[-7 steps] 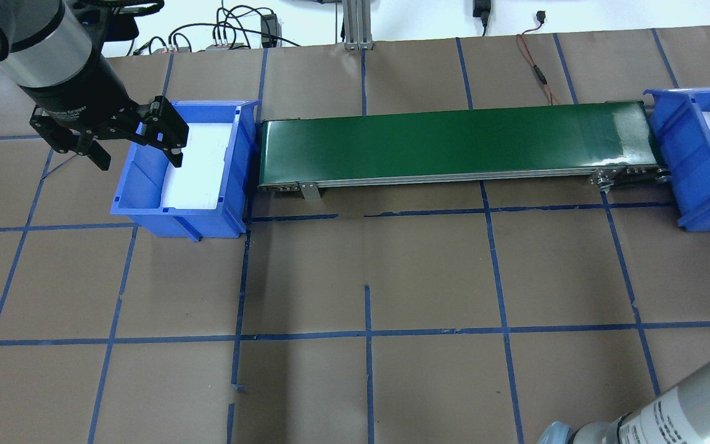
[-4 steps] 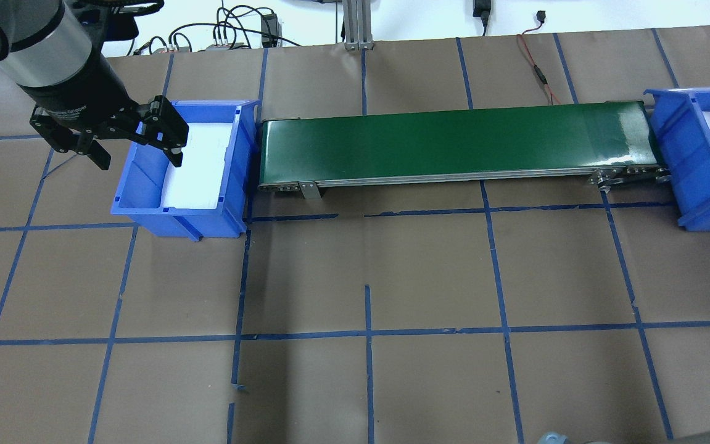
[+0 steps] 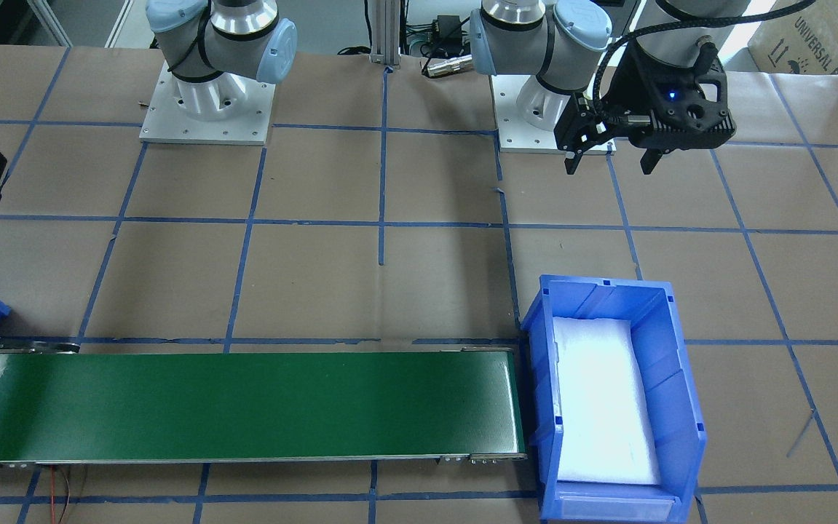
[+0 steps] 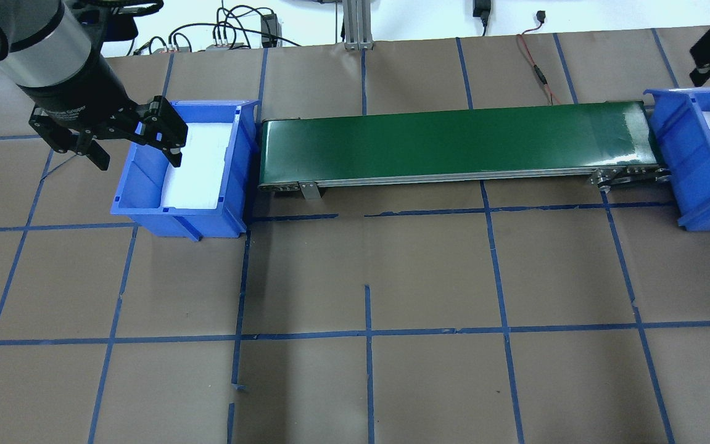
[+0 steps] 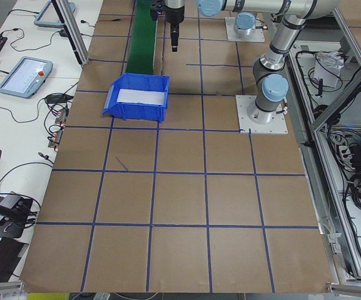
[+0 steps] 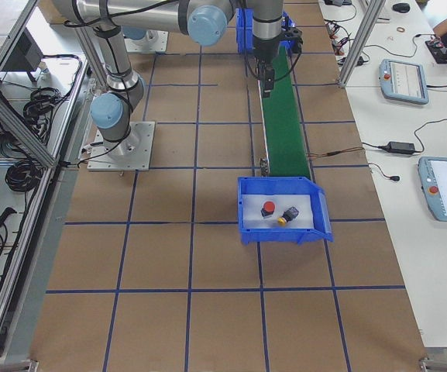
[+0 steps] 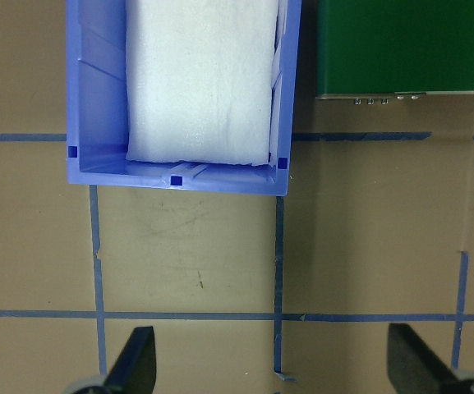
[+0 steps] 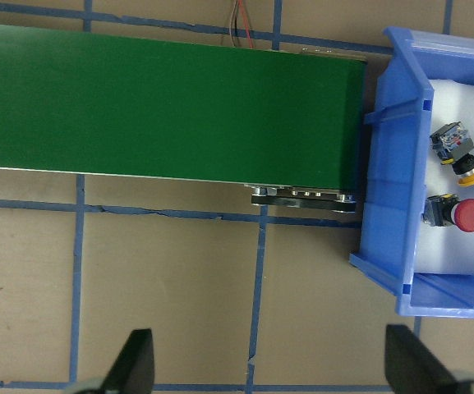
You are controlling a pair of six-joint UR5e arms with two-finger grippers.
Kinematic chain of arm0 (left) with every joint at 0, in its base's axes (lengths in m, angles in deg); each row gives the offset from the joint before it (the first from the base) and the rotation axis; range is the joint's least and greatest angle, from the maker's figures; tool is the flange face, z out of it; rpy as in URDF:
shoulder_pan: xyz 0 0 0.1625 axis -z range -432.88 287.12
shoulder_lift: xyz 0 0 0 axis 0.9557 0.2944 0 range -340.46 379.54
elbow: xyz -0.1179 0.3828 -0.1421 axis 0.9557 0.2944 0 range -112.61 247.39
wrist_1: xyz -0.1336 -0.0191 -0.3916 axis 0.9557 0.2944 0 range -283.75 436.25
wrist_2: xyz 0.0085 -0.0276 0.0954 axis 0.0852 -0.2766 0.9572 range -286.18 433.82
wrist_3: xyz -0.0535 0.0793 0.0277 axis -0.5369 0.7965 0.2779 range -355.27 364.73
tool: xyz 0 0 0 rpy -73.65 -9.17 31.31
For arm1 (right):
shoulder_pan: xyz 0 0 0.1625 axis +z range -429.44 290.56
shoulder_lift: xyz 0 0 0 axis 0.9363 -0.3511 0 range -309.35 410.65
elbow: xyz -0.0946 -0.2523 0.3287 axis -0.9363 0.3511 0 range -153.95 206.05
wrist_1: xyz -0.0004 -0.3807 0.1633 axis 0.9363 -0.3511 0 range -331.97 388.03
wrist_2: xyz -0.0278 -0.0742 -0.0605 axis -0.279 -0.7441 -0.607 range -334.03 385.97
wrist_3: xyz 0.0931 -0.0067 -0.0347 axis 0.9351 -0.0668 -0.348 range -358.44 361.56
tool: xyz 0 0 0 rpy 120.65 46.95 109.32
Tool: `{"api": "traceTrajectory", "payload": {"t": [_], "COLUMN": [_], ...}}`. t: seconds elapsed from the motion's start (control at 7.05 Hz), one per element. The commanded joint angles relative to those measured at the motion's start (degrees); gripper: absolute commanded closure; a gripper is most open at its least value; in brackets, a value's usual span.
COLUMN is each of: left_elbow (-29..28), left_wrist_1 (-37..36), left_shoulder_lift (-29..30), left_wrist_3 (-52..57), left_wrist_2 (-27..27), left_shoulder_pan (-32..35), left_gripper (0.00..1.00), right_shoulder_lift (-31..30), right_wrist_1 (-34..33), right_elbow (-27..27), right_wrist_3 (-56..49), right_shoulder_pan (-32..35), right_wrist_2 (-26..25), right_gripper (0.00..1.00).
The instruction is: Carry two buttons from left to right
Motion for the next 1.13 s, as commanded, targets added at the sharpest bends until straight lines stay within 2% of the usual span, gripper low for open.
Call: {"api": "traceTrajectory", "payload": {"t": [0.0,0.28,0.57,0.71,0.99], "left_elbow": [-0.04,-0.04,-0.04,-0.04,-0.04], "left_wrist_1": [-0.06,-0.14,-0.14,-0.15,-0.14], "left_shoulder_lift": [-0.10,-0.01,-0.01,-0.01,-0.01], "left_wrist_3": [0.01,0.01,0.01,0.01,0.01], "left_wrist_2": [-0.16,-0.16,-0.24,-0.25,-0.24], "left_shoulder_pan": [0.13,-0.04,0.04,0.04,0.04], "left_gripper": [0.00,0.00,0.00,0.00,0.00], "right_shoulder_lift": [-0.89,-1.06,-0.63,-0.19,-0.19], "right_wrist_1": [0.56,0.74,-0.05,-0.14,-0.32], "right_elbow": [-0.12,-0.21,-0.47,-1.08,-2.49], "right_wrist_3": [3.13,10.56,22.68,24.56,24.14], "right_shoulder_pan": [5.16,9.72,18.49,20.71,20.65], "right_wrist_2": [-0.04,-0.13,-0.57,-0.40,0.22], "right_gripper": [0.00,0.00,0.00,0.00,0.00]}}
